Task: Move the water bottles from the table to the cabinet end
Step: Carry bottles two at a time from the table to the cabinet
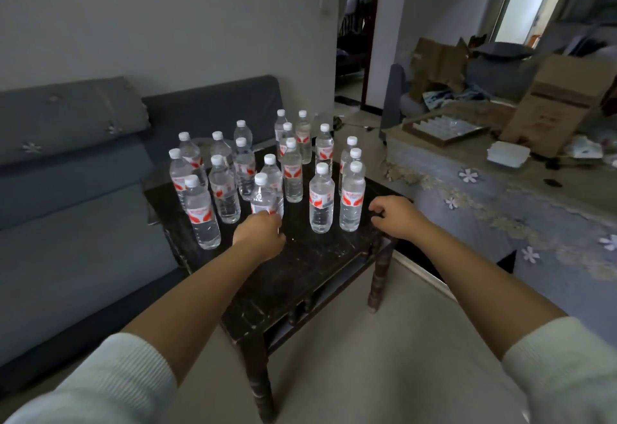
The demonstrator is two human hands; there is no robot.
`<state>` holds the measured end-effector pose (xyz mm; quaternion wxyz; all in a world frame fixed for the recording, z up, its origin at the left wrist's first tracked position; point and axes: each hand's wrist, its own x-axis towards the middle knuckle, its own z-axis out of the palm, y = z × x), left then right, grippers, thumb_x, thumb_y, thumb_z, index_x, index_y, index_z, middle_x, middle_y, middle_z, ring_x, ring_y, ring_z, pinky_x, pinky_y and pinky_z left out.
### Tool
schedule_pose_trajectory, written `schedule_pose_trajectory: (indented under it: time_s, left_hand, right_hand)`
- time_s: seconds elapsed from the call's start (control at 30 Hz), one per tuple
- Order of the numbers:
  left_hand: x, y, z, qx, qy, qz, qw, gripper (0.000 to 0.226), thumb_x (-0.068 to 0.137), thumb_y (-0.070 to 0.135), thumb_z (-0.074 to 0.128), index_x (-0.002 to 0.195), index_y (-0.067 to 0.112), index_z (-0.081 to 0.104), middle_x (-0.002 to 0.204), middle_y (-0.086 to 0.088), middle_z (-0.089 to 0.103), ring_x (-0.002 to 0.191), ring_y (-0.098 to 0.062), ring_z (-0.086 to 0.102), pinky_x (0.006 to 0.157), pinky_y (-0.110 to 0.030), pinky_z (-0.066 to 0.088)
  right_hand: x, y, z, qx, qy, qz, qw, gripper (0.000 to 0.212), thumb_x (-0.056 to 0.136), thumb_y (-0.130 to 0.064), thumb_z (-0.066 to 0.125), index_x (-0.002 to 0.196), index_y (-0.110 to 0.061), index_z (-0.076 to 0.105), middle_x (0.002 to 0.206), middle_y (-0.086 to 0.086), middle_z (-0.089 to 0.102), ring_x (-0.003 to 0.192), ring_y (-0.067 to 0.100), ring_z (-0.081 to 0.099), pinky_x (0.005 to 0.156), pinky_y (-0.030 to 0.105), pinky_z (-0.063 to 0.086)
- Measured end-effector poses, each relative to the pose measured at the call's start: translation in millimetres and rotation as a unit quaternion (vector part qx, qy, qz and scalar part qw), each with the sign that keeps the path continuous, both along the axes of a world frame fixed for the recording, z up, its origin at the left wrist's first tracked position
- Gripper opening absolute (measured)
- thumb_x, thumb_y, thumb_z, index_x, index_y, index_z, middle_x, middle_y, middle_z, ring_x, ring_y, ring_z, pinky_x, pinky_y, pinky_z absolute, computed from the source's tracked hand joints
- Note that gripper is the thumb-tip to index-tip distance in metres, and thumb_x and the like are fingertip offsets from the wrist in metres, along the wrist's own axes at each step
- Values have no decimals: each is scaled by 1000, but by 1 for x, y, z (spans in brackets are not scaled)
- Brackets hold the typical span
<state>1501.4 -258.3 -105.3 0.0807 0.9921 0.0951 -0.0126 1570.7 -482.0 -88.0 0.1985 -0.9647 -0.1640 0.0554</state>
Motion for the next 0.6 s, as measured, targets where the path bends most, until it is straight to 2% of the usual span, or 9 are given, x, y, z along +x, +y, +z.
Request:
schedule_pose_trajectory:
  time_s: [0.17,0.37,0.5,0.6]
  left_hand:
    - [80,-19,7,-19,-18,6,1000,33,91,23,48,120,7,55,125,-14,55,115,-31,54,90,-38,47]
    - [146,-27,-1,-44,-9,-7,999,33,90,24,50,117,6,57,119,-14,60,109,-28,58,89,-37,49]
    - [192,-23,1,-66,1,-39,997,34,91,23,52,122,9,53,124,-12,57,113,-27,57,92,-36,49]
    - [229,-16,-1,-42,28,-70,996,38,90,19,54,126,6,50,128,-13,54,118,-27,54,95,-35,46]
  right_hand:
    - [93,-3,5,7,-8,19,1000,36,90,-12,55,125,-3,54,125,18,59,113,31,56,94,35,45]
    - [170,11,-11,4,-1,23,1000,34,86,-9,59,120,-5,58,123,16,60,110,29,58,86,32,45]
    - [208,31,-17,-24,3,49,999,38,82,-3,61,120,-6,57,124,15,58,111,31,57,89,34,46]
    - [237,44,-25,-67,6,85,994,39,83,-11,63,122,-13,59,129,12,55,117,31,55,95,35,46]
